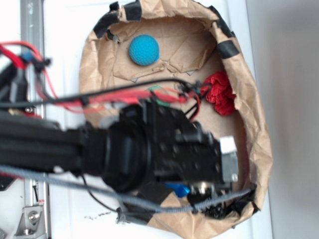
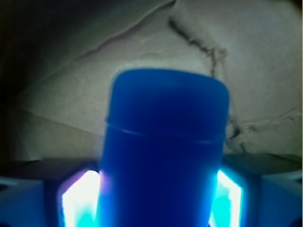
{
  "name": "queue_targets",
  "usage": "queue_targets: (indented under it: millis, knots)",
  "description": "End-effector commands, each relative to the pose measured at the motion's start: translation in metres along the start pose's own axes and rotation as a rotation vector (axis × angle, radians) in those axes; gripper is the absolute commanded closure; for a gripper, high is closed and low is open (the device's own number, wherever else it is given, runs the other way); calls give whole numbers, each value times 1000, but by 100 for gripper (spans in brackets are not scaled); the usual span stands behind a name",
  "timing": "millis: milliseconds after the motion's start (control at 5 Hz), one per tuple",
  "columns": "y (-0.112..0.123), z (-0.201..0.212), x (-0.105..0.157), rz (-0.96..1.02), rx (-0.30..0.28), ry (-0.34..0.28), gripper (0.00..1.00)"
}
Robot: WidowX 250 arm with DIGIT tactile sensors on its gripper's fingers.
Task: Grab the blue bottle.
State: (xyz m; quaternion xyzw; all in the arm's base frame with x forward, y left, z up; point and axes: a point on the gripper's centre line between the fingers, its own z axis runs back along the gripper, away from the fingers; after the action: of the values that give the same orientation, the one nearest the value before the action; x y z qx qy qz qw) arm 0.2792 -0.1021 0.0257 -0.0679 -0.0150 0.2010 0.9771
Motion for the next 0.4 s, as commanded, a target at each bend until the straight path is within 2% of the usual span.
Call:
queue_targets:
  millis: [0, 200]
  knots:
    - [37, 79, 27, -207, 41, -265, 100]
    - [68, 139, 46, -296, 89, -381, 100]
